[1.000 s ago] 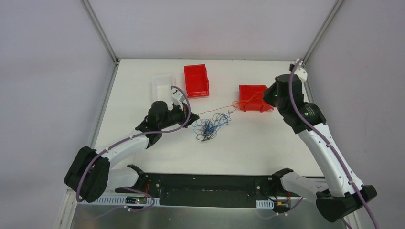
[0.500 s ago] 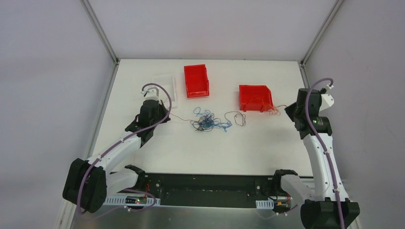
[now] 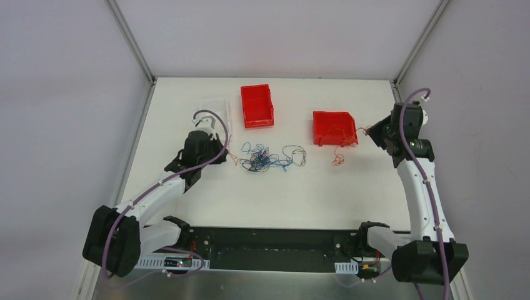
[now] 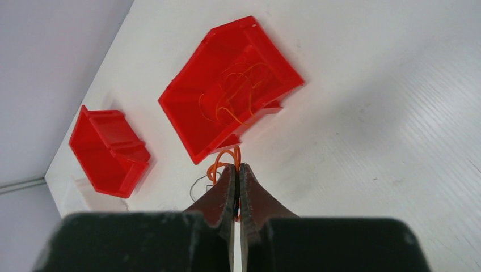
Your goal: Untangle the cables
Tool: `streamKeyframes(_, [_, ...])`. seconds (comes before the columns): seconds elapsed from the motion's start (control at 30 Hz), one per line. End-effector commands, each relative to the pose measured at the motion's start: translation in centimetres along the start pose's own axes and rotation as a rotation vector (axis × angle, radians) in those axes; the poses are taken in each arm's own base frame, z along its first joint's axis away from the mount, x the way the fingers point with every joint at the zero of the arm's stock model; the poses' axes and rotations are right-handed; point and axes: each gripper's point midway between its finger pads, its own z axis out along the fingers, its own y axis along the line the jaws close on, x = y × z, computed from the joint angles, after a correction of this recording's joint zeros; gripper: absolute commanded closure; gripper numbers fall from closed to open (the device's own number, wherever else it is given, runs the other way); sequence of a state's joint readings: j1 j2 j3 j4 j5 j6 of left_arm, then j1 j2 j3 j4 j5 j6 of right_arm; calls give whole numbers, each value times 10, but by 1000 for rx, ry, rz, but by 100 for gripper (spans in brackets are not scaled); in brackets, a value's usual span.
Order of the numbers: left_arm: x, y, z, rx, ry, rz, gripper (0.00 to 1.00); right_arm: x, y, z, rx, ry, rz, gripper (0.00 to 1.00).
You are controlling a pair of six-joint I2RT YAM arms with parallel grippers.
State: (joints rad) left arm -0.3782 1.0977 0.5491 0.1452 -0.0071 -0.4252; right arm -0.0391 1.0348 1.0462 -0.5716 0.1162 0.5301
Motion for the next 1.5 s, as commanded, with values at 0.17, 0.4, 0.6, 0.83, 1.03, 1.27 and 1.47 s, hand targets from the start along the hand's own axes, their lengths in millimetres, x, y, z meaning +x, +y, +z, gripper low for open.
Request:
streamKeyframes(0.17, [-17, -42, -1, 211, -25, 32, 100, -36, 82, 16, -210, 26, 4, 100])
streamKeyframes(0.4, [-15, -53, 1, 264, -1, 39, 100, -42, 97, 60, -191, 54, 26, 100])
streamKeyframes(0.6, [-16, -57, -1, 282, -4, 51, 100, -4, 74, 107, -92, 132, 27, 100])
streamKeyframes(0.83, [-14, -60, 0, 296, 6, 50, 100, 29, 50, 144, 61, 121, -106, 100])
streamKeyframes(1.03, [-15, -61, -2, 301, 3, 51, 100, 37, 51, 170, 235, 64, -300, 100])
streamKeyframes(1.27, [-17, -58, -4, 290, -12, 59, 100, 18, 81, 142, 176, 25, -304, 100])
streamKeyframes(1.47, [-19, -58, -6, 289, -21, 63, 100, 1, 115, 74, 7, 69, -231, 100])
